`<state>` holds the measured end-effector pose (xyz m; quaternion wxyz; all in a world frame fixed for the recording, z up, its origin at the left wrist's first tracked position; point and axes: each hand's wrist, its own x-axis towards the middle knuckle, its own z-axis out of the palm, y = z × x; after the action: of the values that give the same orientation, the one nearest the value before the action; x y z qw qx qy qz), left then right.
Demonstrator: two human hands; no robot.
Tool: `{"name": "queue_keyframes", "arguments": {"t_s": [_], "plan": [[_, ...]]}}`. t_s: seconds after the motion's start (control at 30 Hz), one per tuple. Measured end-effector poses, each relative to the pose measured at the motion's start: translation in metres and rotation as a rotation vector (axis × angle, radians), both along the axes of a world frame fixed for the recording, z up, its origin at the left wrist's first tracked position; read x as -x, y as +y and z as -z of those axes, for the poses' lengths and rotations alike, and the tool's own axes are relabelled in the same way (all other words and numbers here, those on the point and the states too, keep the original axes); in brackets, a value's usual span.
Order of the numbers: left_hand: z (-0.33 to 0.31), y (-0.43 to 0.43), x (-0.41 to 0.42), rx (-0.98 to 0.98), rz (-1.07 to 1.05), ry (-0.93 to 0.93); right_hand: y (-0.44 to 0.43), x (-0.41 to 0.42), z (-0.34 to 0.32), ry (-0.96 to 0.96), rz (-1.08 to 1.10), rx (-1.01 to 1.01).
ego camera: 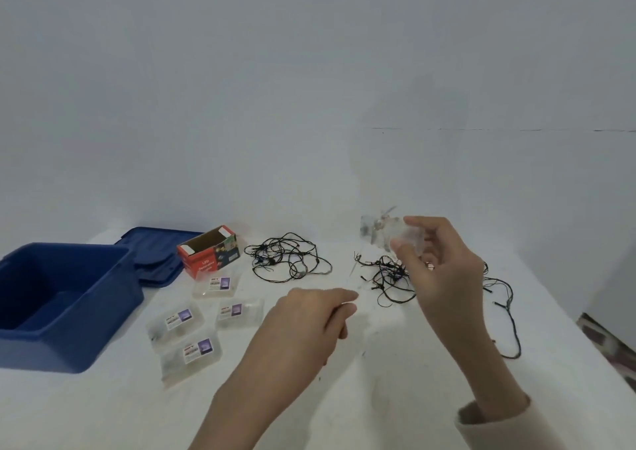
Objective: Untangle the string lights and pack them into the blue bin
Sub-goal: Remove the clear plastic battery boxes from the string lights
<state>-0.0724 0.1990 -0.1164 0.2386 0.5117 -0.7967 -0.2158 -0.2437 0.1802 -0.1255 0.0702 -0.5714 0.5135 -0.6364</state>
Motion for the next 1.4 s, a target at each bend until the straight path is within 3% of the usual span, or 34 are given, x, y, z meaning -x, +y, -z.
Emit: {"name": "queue_keyframes", "arguments": {"t_s": [0.07,0.13,0.2,0.33,0.47,0.53,0.67,0.8,0.9,1.03,1.13,1.27,1.4], "plan": [[-0.014,-0.001,-0.001,0.254,0.008,-0.211,0.000,0.003,0.003,0.177,0.017,-0.029],[-0.022,-0.011,-0.003,0.577,0.062,-0.214,0.002,0.008,0.002,0.211,-0.052,-0.155],[-0.027,-0.023,-0.007,0.674,0.091,-0.096,0.005,0.012,-0.002,0.192,-0.188,-0.301],[-0.027,-0.047,-0.007,0.504,0.080,0.076,0.011,0.022,-0.009,-0.110,-0.671,-0.493],[-0.006,-0.055,0.001,0.101,0.134,0.392,0.011,0.024,-0.011,-0.383,-0.927,-0.456],[0.006,-0.050,0.008,-0.087,0.142,0.507,0.009,0.021,-0.011,-0.530,-0.919,-0.410],[0.018,-0.032,0.022,-0.281,0.134,0.673,0.004,0.009,-0.009,-0.707,-0.667,-0.339],[0.014,-0.022,0.029,-0.234,-0.004,0.661,0.000,0.001,-0.005,-0.620,-0.430,-0.244],[0.008,-0.017,0.028,-0.103,-0.082,0.466,-0.004,0.001,-0.006,-0.556,-0.300,-0.192],[0.003,-0.021,0.020,0.411,-0.010,0.046,-0.008,-0.001,-0.001,-0.301,-0.188,-0.185],[-0.002,-0.033,0.014,0.659,0.006,-0.078,-0.008,0.000,-0.001,-0.131,-0.236,-0.272],[0.002,-0.054,0.006,0.647,0.030,0.031,-0.009,0.007,-0.004,-0.168,-0.533,-0.438],[0.006,-0.058,0.003,0.233,0.029,0.360,-0.015,0.017,-0.001,-0.223,-0.744,-0.551]]}}
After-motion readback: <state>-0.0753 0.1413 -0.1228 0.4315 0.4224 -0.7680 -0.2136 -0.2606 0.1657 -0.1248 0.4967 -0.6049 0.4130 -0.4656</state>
